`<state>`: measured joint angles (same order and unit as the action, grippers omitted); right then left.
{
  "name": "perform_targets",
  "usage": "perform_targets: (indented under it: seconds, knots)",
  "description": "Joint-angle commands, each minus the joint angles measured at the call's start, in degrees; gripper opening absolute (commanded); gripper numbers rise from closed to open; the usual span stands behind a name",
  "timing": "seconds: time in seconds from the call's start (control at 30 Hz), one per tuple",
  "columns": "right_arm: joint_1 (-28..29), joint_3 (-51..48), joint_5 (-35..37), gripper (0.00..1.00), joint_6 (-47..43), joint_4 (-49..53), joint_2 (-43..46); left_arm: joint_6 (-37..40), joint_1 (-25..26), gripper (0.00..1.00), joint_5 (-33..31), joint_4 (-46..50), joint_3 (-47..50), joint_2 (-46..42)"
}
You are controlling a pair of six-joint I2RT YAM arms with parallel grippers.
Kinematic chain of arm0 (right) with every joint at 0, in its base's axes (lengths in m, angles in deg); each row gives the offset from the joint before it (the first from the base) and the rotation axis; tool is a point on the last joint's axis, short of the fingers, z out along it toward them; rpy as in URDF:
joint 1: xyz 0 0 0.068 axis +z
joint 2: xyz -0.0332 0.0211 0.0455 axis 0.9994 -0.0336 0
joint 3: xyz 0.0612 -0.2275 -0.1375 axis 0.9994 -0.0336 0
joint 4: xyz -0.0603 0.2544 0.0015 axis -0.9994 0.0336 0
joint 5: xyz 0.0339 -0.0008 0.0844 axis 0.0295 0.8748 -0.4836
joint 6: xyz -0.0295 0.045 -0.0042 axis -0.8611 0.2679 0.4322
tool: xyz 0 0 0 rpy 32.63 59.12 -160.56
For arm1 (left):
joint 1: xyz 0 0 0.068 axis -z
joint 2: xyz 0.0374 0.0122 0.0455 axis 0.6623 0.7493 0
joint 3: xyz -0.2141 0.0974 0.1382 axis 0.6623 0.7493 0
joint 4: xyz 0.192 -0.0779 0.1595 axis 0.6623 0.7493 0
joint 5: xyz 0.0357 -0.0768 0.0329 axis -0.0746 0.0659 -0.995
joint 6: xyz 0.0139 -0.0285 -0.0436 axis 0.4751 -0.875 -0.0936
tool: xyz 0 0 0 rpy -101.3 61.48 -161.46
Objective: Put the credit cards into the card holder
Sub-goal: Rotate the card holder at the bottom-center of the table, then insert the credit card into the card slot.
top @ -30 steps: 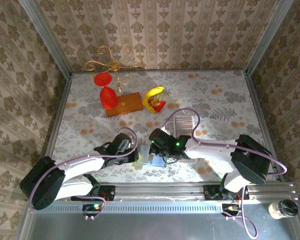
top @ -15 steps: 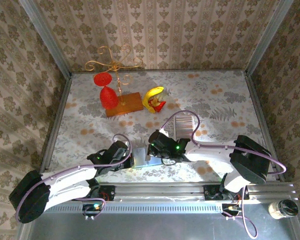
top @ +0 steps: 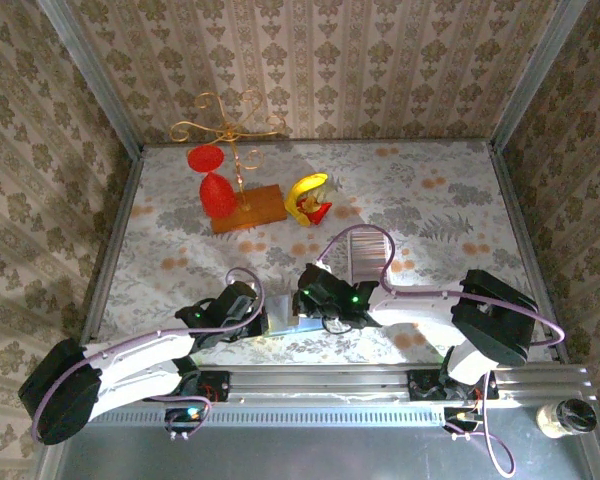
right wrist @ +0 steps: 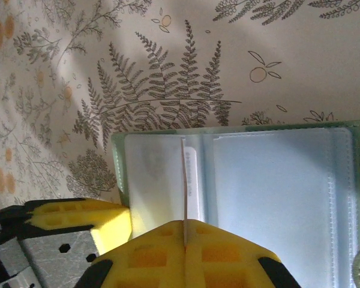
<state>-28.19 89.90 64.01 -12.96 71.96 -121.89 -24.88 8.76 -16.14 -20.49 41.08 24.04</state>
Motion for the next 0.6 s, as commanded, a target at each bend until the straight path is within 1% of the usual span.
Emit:
perform_targets:
  seconds: [0.0,0.27,0.43,0.57]
  knots:
    - [-0.41,-1.33,-0.43,0.0,-2.22,-0.53,-0.22,0.09,0.17,0.0,-2.34,4.53,-0.23,1.29]
    - [-2.09,-3.52,-4.34,0.0,-1.85,-5.35,-0.08,0.08,0.16,0.0,-2.21,3.87,-0.49,2.34]
    - [-2.66,-4.57,-3.86,0.0,-1.64,-5.12,0.57,0.27,0.21,0.0,-1.95,3.19,-0.93,3.85]
    - [-2.84,-6.0,-3.97,0.0,-1.0,-7.3,1.54,0.53,0.21,0.0,-1.59,2.83,-1.11,4.84]
